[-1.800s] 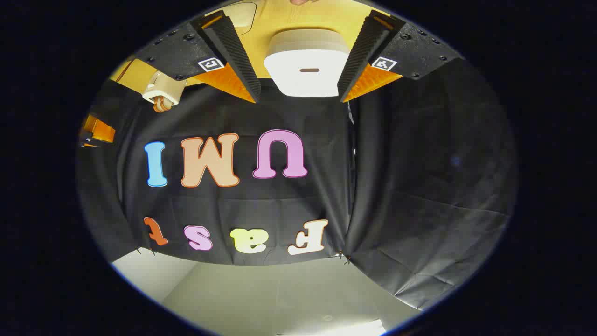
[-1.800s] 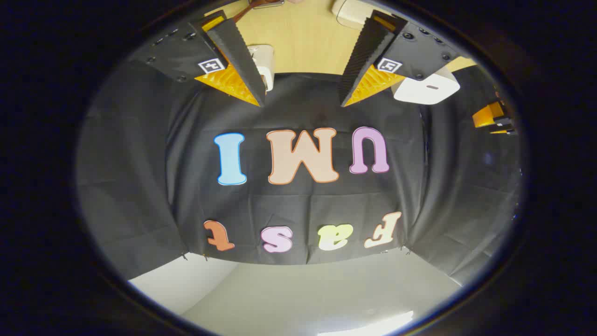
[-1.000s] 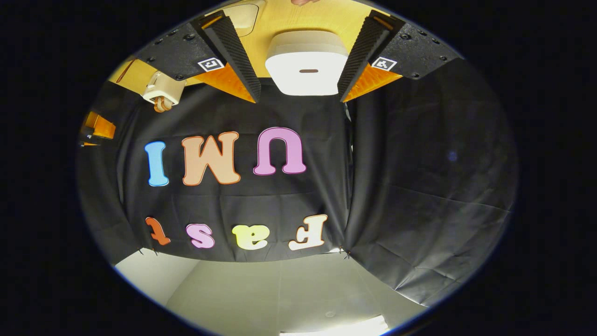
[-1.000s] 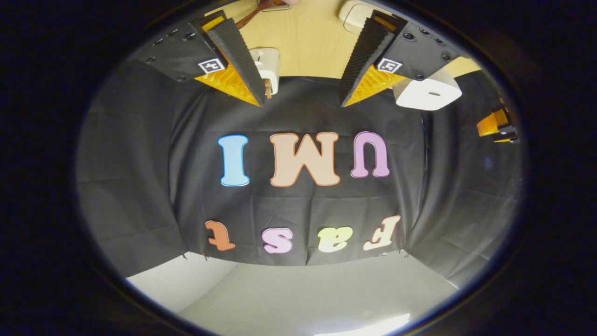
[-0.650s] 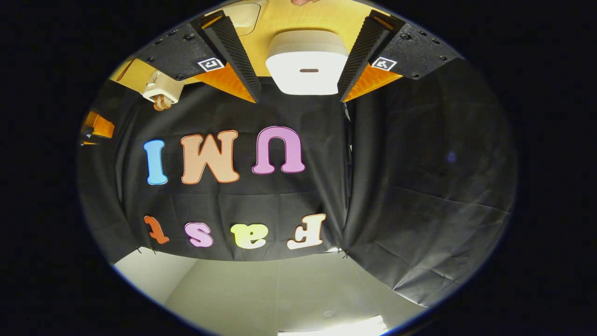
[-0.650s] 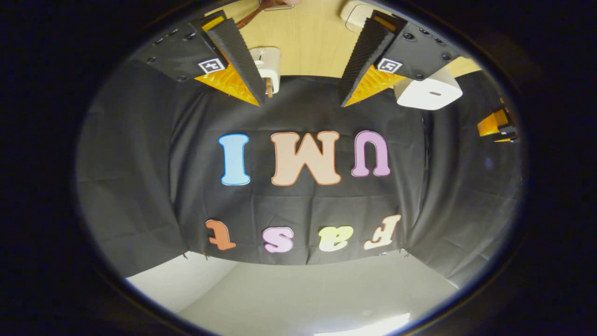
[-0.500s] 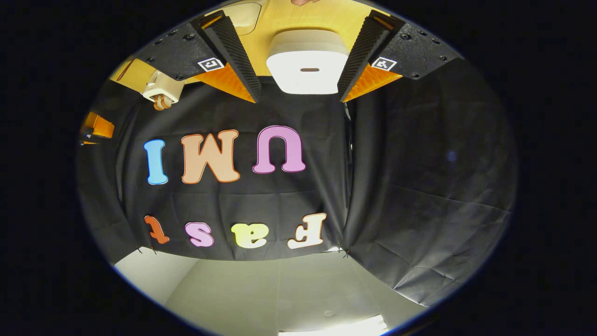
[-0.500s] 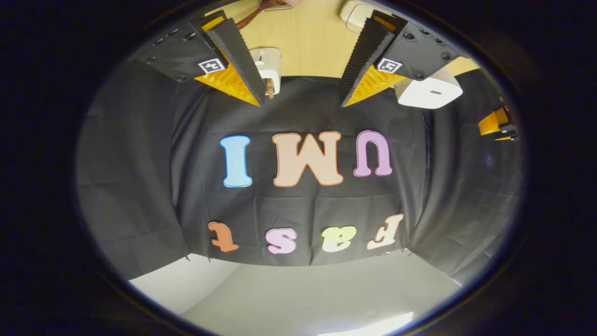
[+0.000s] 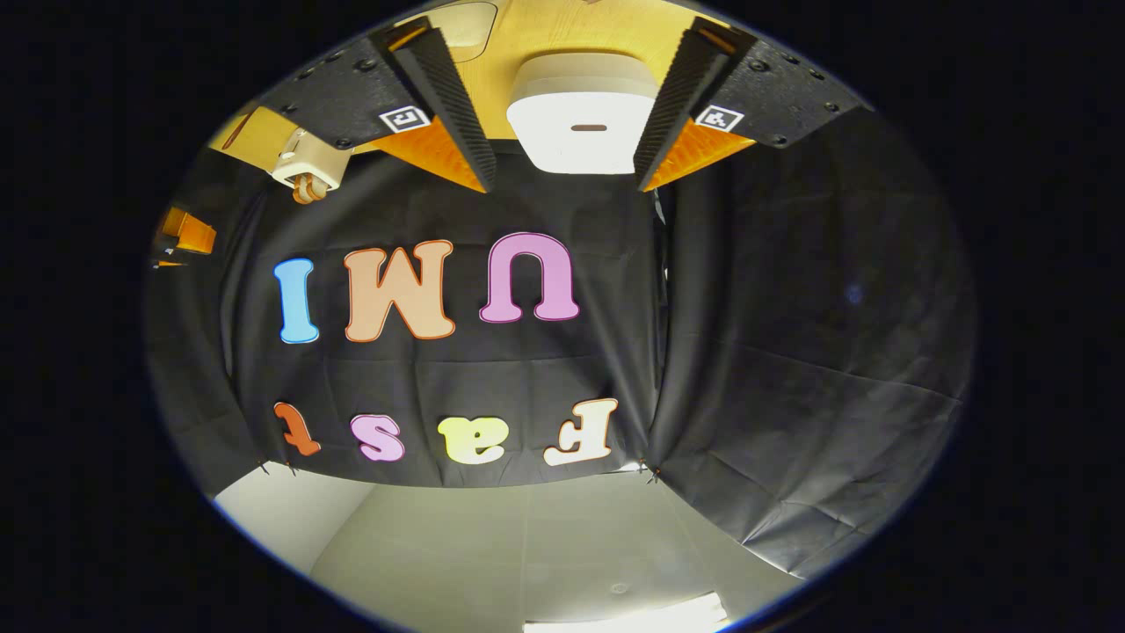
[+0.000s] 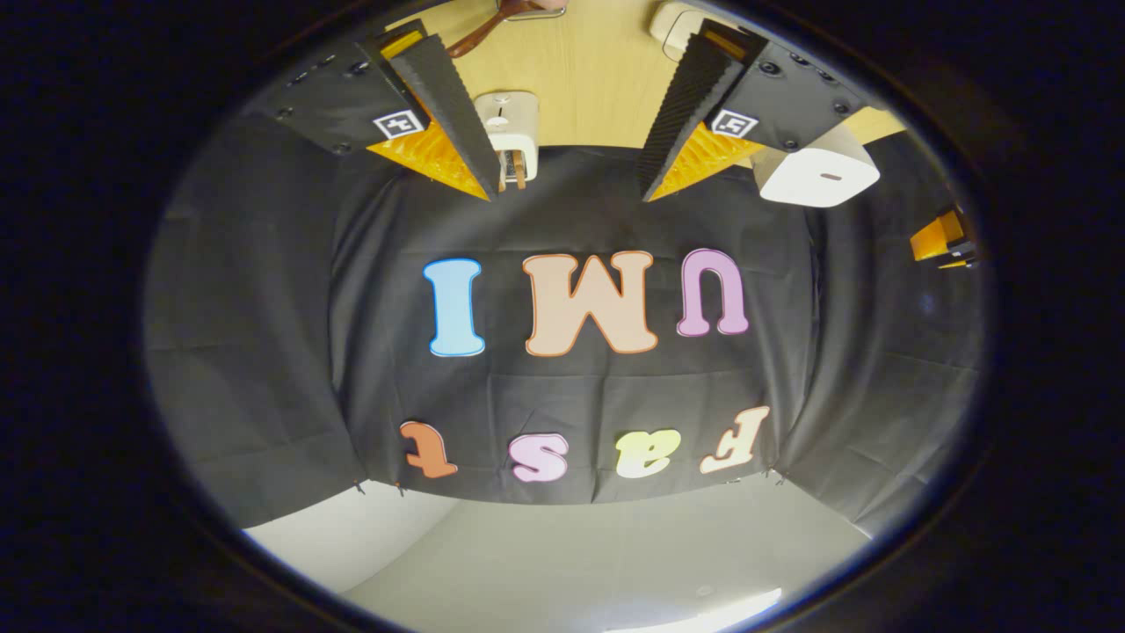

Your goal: Close the left gripper, press the button to open the rice cooker; take a wooden spoon from the chopstick holder with the right hand, scoop a spoonful of rice and pour it into the rice cooker, then put the wooden spoon back into the chopstick holder.

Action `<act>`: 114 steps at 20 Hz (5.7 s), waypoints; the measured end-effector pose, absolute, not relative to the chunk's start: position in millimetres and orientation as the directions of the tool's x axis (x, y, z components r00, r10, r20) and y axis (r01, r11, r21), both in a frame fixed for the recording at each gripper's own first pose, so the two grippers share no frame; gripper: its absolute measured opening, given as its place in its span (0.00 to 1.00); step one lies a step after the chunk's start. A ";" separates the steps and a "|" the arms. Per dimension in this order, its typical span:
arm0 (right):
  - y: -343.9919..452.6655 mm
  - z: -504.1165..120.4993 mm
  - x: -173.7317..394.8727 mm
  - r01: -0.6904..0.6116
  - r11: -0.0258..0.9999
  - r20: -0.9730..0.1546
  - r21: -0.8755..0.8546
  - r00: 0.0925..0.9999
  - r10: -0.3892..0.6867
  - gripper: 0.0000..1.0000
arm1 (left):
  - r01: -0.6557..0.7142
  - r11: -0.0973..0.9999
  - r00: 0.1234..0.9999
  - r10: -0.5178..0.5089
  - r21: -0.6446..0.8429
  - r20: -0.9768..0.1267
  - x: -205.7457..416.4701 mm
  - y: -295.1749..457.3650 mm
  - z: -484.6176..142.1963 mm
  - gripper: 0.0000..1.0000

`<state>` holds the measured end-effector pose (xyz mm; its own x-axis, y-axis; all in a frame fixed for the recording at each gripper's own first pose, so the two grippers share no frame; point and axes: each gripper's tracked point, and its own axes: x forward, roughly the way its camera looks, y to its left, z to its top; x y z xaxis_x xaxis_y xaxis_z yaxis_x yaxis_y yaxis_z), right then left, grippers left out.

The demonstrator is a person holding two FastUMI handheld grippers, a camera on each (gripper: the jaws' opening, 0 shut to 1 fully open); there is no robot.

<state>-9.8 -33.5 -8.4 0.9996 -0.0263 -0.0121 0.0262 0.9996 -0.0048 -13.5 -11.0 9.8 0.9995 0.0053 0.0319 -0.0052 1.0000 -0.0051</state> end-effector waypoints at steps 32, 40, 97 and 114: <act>-29.2 -26.0 -42.0 0.141 0.989 -0.066 -0.053 0.987 -0.145 0.98 | 0.071 0.988 0.960 -0.106 -0.140 -0.260 152.1 39.0 -118.7 0.00; -32.3 -28.8 -49.8 0.180 0.982 -0.075 -0.061 0.980 -0.185 0.98 | 0.072 0.987 0.922 -0.122 -0.147 -0.367 169.5 36.8 -173.8 0.00; -106.4 -62.5 7.0 0.140 0.989 -0.064 -0.051 0.988 -0.143 1.00 | 0.111 0.993 0.993 -0.109 -0.028 0.054 40.3 -25.7 33.8 0.95; -159.8 -248.6 6.7 0.241 0.963 -0.506 0.119 0.849 -0.150 0.99 | 0.138 0.990 0.990 -0.138 0.009 0.028 12.8 -45.4 40.0 0.95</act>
